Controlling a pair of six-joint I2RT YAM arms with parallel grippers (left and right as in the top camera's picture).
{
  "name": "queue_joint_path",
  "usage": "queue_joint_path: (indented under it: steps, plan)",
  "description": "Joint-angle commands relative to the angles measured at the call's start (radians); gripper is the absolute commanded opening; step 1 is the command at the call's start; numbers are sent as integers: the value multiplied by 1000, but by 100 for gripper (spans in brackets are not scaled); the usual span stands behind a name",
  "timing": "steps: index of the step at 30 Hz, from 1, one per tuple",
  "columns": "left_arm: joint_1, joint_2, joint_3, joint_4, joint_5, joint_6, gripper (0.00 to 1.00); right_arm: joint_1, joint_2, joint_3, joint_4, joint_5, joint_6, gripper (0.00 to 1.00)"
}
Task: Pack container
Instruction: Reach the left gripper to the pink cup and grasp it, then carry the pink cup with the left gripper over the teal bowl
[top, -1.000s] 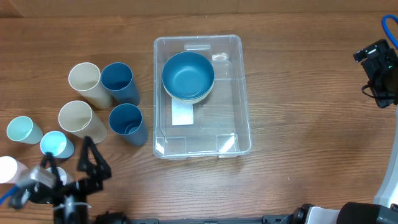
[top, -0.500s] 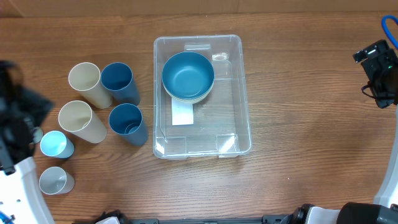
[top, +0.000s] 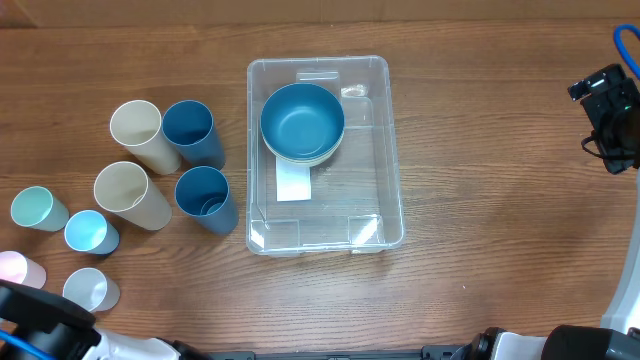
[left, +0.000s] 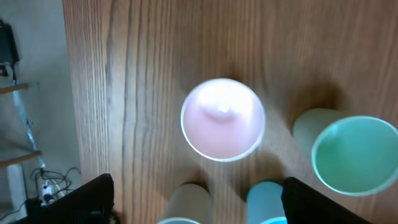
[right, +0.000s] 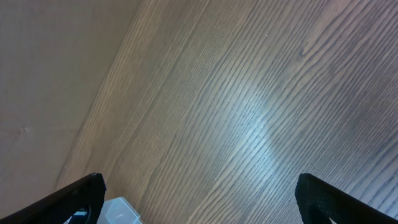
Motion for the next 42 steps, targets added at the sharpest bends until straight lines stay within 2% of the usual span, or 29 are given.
queue_joint_path:
  steps: [1,3,7,9,14,16,17,20,21,24,27,28,30,32,34,38,41,42]
  plan:
    - [69,50,-38,35,39,127,80,2,-5,9,2,3,5,100]
    - [90,65,-79,70,45,158,75,2,-5,9,2,3,5,100]
    - [101,65,-238,218,63,206,72,2,-5,9,2,3,5,100]
    - [99,65,-299,327,143,271,69,2,-5,9,2,3,5,100]
    - [99,65,-418,453,151,271,60,2,-5,9,2,3,5,100]
    - [100,65,-449,479,151,256,45,2,-5,9,2,3,5,100]
    - [100,65,-446,480,151,256,41,2,-5,9,2,3,5,100]
    - [100,60,-398,436,183,256,9,2,-5,9,2,3,5,100]
    - [100,57,-367,408,186,256,4,2,-5,9,2,3,5,100]
    - [100,47,-210,265,311,212,4,2,-5,9,2,3,5,100]
    - [100,13,-34,69,326,130,4,2,-5,9,2,3,5,100]
    - [99,-17,12,24,375,124,4,2,-5,9,2,3,5,100]
    - [65,-127,56,4,636,167,4,2,-5,9,2,3,5,100]
    - [-28,-224,66,25,797,243,5,2,-5,9,2,3,5,100]
    - [-234,-327,87,51,795,304,8,2,-5,9,2,3,5,100]
    - [-866,-404,128,169,459,336,10,2,-5,9,2,3,5,100]
    - [-1302,-290,128,248,217,336,9,2,-5,9,2,3,5,100]
    - [-1370,-238,128,261,179,336,9,2,-5,9,2,3,5,100]
